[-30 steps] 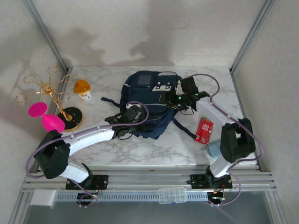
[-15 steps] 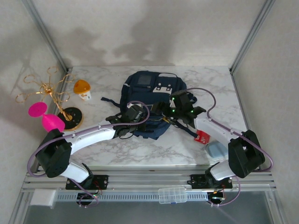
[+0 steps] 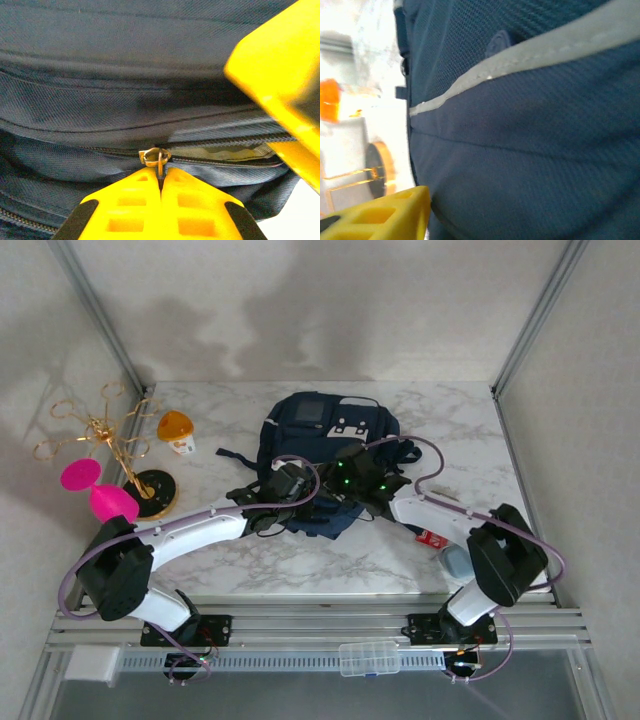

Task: Pack the student bag
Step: Unzip the student bag at the center of the table.

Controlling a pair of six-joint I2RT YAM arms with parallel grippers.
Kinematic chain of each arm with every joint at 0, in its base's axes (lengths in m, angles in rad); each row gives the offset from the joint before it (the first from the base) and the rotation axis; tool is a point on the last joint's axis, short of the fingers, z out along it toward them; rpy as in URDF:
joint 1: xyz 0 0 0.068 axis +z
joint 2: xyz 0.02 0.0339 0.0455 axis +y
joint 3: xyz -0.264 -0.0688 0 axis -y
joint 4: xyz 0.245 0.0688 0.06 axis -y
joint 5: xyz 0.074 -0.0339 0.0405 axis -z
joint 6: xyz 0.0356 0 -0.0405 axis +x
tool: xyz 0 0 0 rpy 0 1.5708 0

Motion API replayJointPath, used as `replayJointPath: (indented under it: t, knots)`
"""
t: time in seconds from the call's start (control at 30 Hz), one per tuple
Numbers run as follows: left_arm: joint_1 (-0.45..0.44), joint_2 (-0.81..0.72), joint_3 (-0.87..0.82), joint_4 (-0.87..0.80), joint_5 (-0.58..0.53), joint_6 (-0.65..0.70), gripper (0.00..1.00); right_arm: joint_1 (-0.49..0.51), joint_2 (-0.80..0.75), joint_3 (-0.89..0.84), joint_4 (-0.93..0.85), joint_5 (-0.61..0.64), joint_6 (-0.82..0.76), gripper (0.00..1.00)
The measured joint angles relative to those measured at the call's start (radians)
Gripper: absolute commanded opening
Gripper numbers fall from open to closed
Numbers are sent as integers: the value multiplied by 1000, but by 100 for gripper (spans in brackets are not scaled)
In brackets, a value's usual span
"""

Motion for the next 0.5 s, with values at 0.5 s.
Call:
replayJointPath:
  t: [0.5]
  knots:
    - [3,-153,-61,1,-44,0,0,-102,-80,76,-6,-211,-225,0]
